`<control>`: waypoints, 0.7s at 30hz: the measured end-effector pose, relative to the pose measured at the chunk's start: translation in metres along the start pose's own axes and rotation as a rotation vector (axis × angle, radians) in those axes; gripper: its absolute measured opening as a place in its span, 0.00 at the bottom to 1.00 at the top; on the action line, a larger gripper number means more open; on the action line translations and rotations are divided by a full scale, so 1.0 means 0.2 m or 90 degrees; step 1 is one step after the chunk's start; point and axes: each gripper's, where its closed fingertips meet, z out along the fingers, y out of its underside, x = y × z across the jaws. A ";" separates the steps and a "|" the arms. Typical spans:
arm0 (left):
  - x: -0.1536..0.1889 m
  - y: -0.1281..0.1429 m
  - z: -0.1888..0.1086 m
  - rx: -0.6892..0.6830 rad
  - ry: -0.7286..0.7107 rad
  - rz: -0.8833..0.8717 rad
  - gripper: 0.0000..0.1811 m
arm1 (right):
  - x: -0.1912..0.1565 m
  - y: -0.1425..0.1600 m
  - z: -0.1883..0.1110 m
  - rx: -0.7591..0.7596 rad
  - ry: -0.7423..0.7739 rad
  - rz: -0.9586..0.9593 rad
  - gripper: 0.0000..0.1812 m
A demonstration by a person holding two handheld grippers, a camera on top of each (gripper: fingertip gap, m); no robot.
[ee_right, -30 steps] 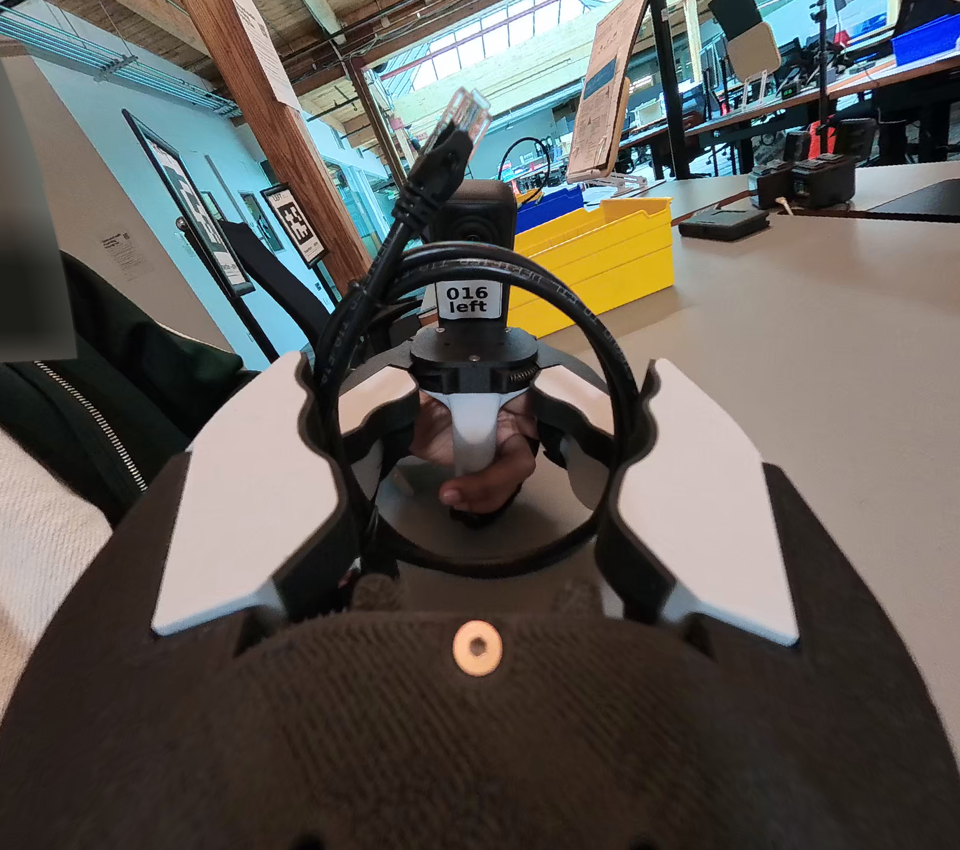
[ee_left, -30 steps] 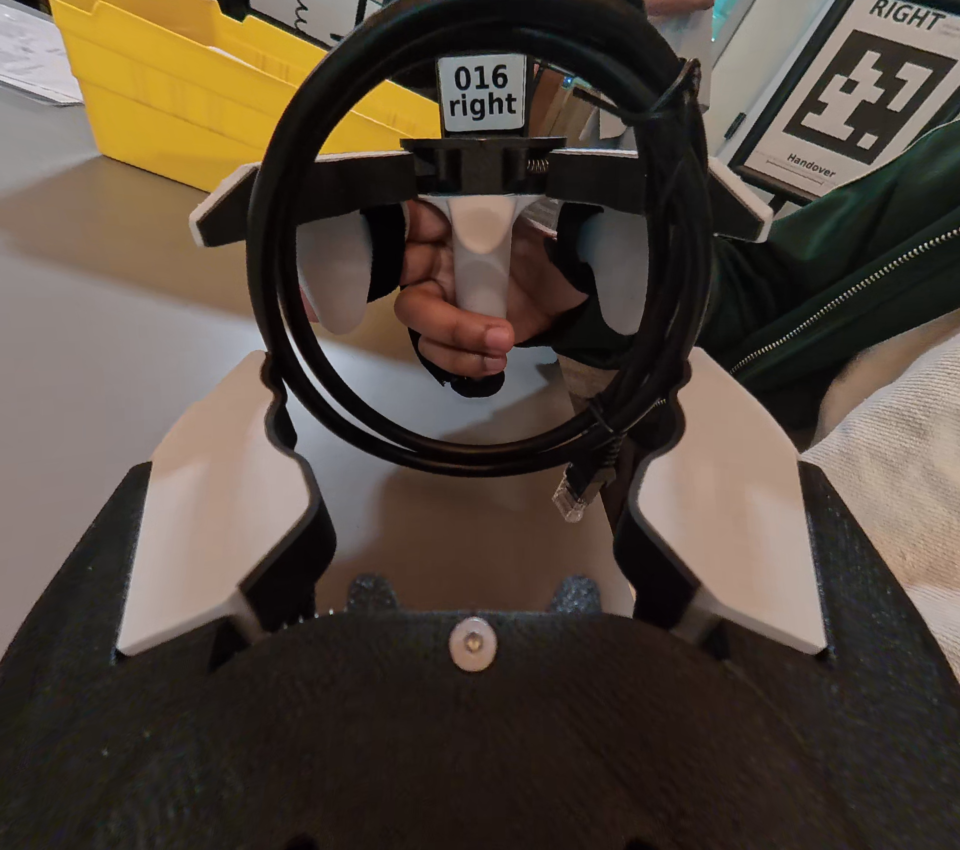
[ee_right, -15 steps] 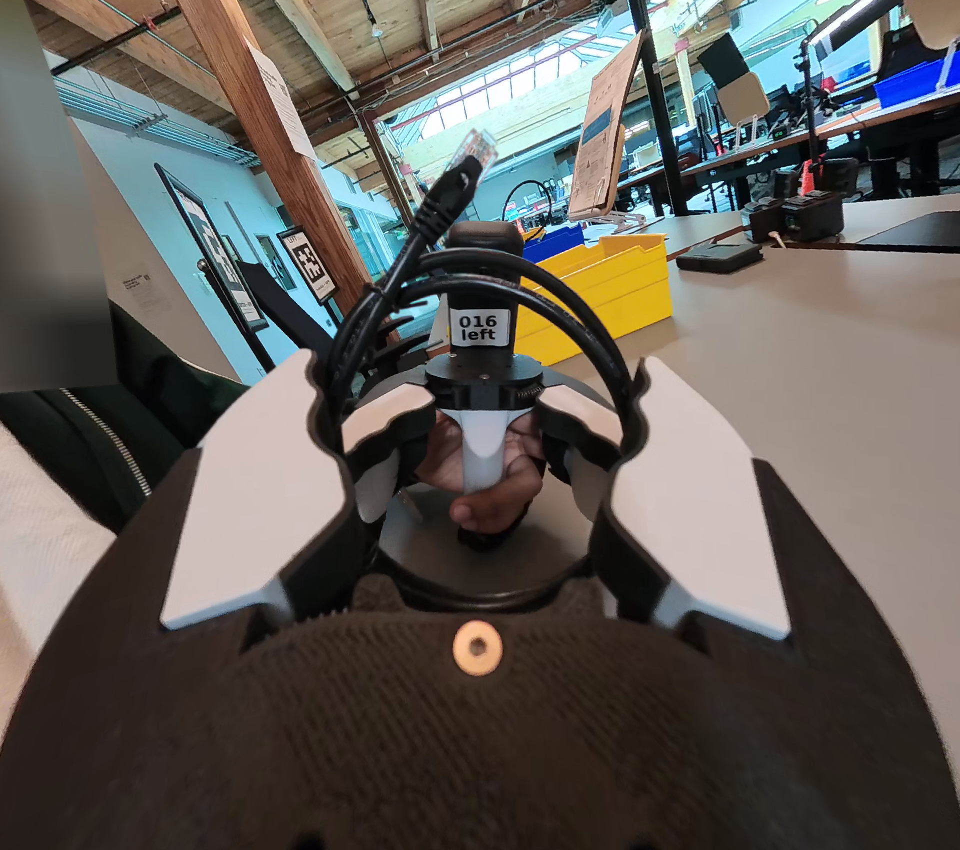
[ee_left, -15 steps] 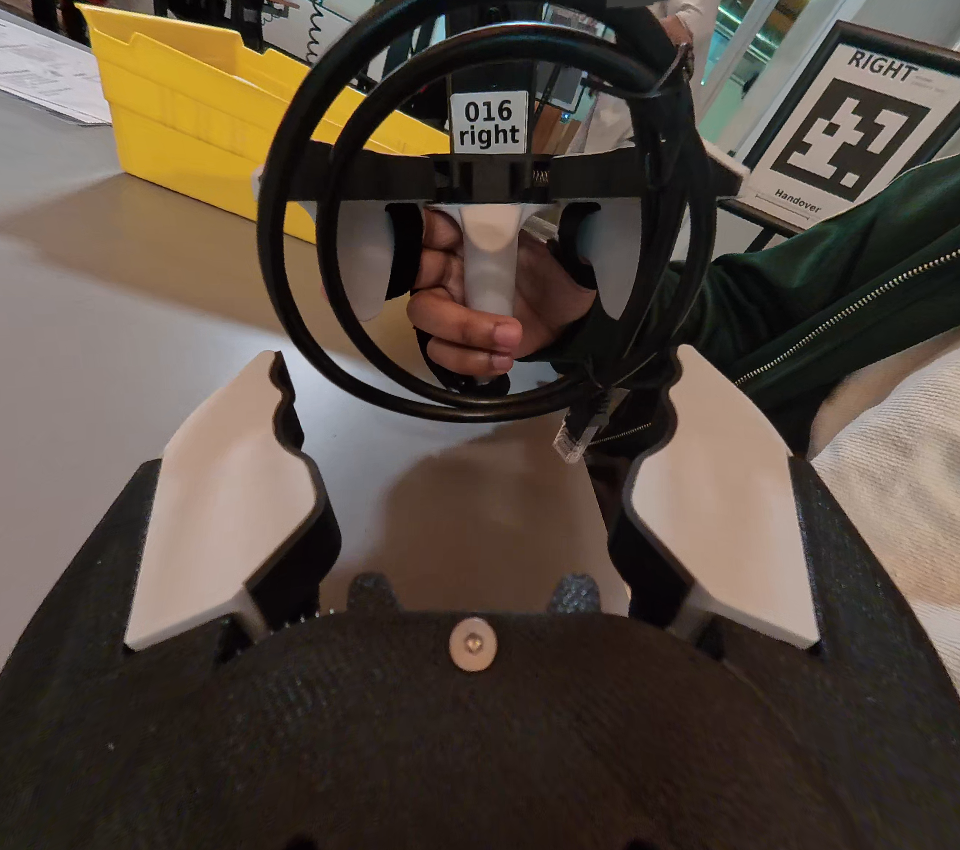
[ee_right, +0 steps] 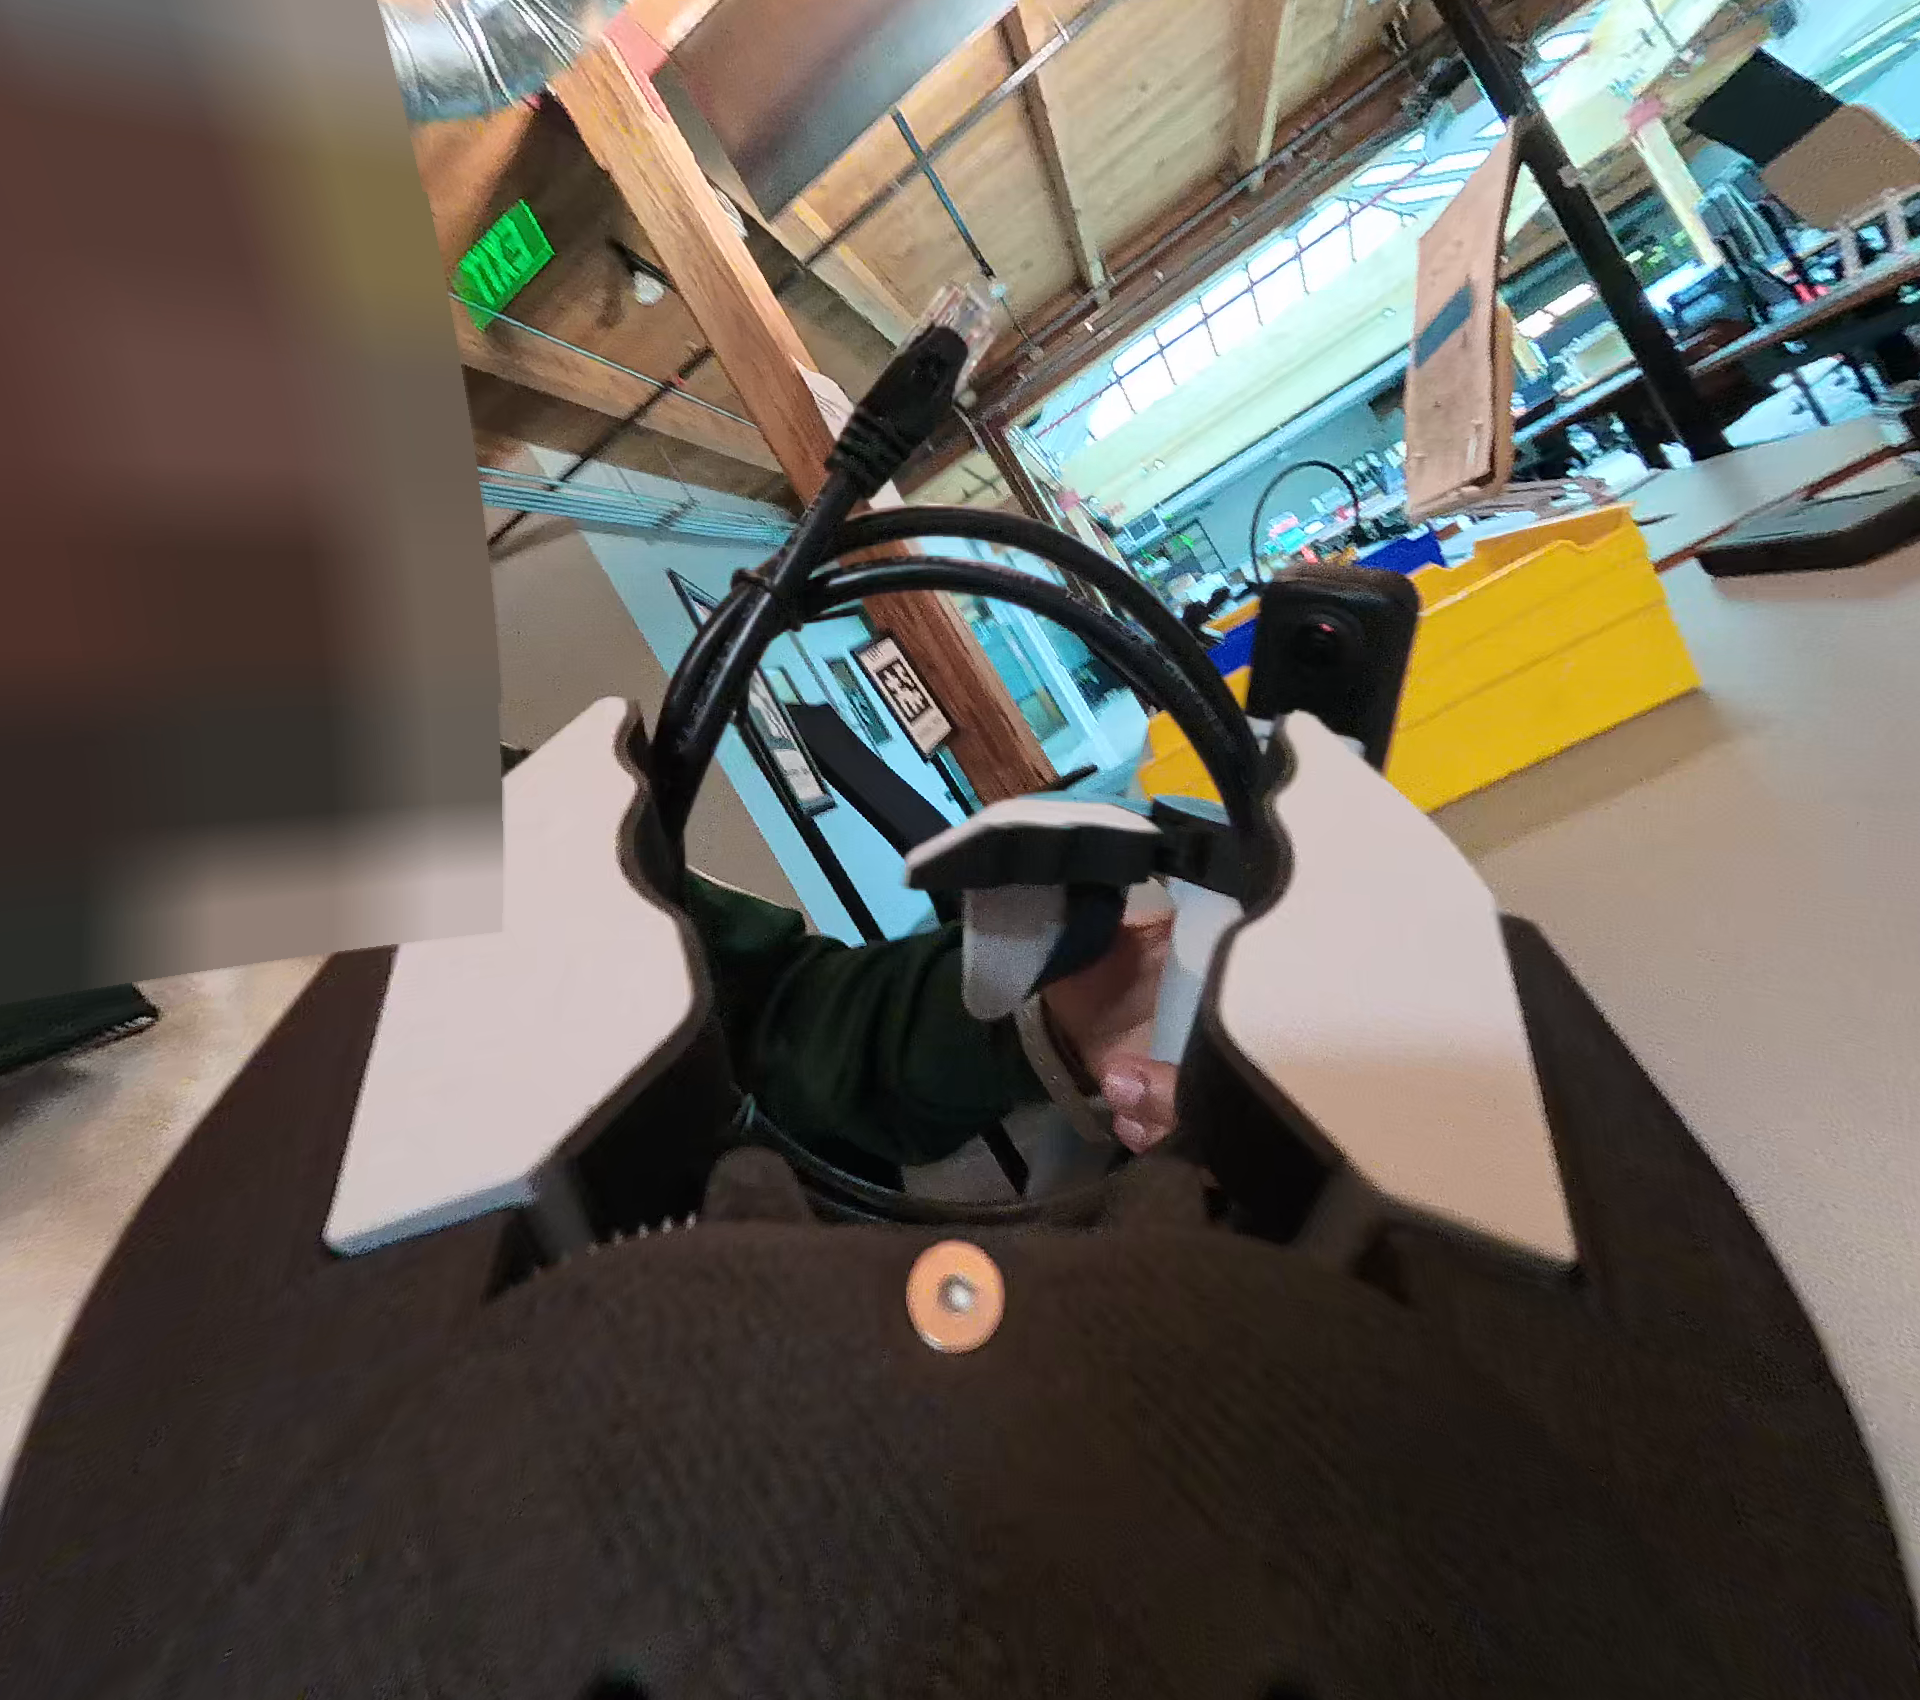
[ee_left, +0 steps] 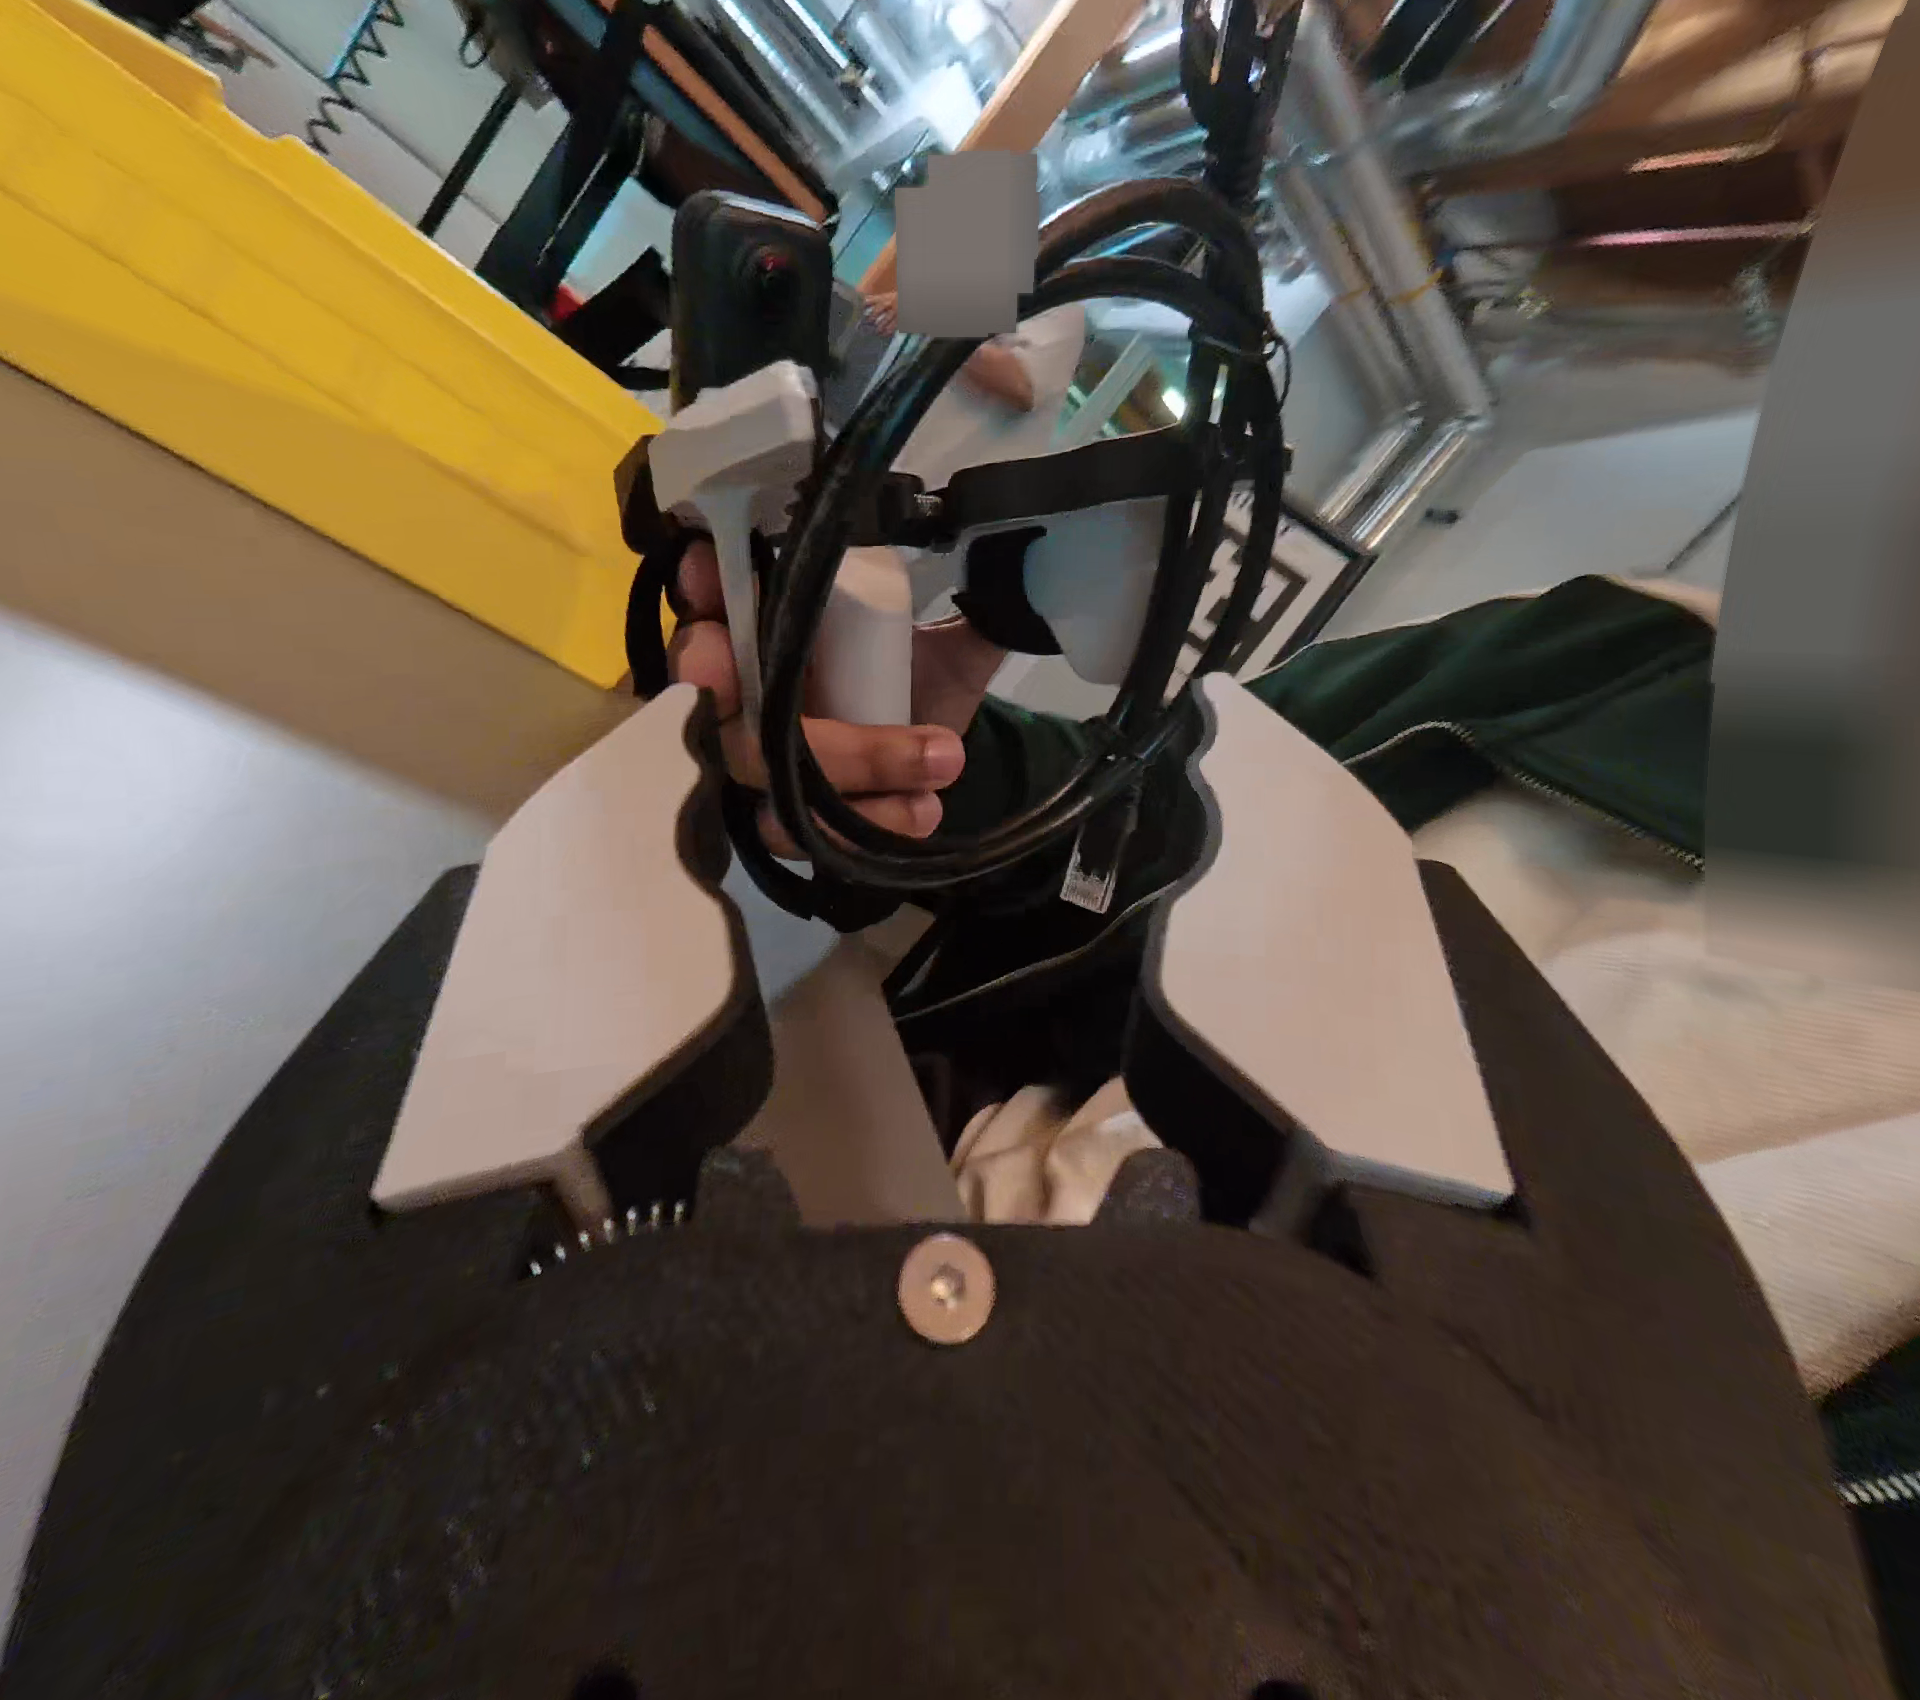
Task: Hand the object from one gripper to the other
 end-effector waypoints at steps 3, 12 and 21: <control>0.00 -0.02 -0.01 0.018 0.023 -0.022 0.39 | -0.03 -0.05 -0.01 0.041 -0.034 0.034 0.59; -0.01 0.16 0.09 -0.077 0.044 -0.092 0.21 | -0.09 -0.09 -0.03 0.064 -0.072 -0.007 0.36; -0.07 0.03 0.00 0.010 -0.007 -0.081 0.00 | 0.03 -0.16 -0.11 0.087 0.023 -0.050 0.32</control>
